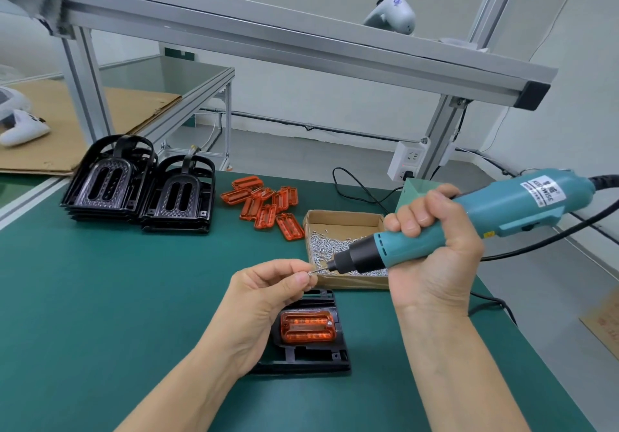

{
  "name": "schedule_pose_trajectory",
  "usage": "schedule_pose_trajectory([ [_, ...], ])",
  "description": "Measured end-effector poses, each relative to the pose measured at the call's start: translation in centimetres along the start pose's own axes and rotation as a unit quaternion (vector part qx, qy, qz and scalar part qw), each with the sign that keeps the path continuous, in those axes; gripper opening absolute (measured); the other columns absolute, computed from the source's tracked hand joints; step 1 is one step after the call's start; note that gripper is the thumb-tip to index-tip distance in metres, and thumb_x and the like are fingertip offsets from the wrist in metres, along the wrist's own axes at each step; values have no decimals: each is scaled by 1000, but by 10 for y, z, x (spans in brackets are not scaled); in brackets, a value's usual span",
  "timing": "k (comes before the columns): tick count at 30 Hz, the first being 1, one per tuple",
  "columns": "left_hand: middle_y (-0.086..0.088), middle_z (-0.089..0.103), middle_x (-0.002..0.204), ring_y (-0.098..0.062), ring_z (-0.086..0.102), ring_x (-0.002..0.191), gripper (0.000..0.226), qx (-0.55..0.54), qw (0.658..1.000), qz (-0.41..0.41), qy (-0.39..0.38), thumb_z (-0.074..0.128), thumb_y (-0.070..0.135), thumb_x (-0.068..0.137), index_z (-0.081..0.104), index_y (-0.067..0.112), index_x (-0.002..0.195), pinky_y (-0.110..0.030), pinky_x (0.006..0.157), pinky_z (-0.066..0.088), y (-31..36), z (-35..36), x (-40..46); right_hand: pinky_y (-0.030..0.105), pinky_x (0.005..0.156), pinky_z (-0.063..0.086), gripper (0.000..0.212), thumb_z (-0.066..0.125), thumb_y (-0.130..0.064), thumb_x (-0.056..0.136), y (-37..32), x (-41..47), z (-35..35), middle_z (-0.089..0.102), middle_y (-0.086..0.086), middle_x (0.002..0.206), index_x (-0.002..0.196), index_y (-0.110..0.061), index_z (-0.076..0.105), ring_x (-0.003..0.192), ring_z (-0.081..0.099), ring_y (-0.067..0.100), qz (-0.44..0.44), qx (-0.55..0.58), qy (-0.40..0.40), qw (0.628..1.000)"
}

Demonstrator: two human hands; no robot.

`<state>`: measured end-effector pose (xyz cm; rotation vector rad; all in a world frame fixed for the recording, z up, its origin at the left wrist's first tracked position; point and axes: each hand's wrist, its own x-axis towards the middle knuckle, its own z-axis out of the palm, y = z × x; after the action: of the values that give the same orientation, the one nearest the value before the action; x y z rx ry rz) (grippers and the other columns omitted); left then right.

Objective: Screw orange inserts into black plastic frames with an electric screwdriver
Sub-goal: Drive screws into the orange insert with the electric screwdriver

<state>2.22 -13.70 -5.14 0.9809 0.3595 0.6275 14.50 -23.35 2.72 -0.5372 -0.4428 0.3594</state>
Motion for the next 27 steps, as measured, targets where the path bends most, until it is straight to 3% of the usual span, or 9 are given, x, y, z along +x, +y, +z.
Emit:
schedule_pose_trajectory([
  [9, -9, 72, 74, -13, 68, 71, 18, -22, 1000, 5, 7, 76, 14, 55, 77, 10, 72, -19, 68, 54, -2, -1, -2, 22, 49, 39, 17, 52, -5, 74, 0, -3, 2, 37, -7, 53, 74, -23, 52, 43, 36, 8, -1, -10, -9, 1000],
  [15, -9, 72, 73, -15, 69, 71, 18, 26, 999, 36, 21, 76, 17, 54, 77, 11, 71, -18, 64, 53, -2, 2, -3, 22, 48, 37, 17, 48, -3, 75, 2, -7, 3, 37, -7, 52, 77, -20, 50, 41, 36, 8, -20, -28, -45, 998],
  [27, -10, 73, 77, -15, 68, 75, 15, 108, 994, 35, -4, 75, 19, 60, 77, 16, 74, -18, 68, 52, -2, -9, 0, 21, 46, 36, 17, 48, -4, 73, 11, -5, -4, 35, -7, 51, 75, -21, 50, 41, 34, 8, 6, -18, -19, 1000],
])
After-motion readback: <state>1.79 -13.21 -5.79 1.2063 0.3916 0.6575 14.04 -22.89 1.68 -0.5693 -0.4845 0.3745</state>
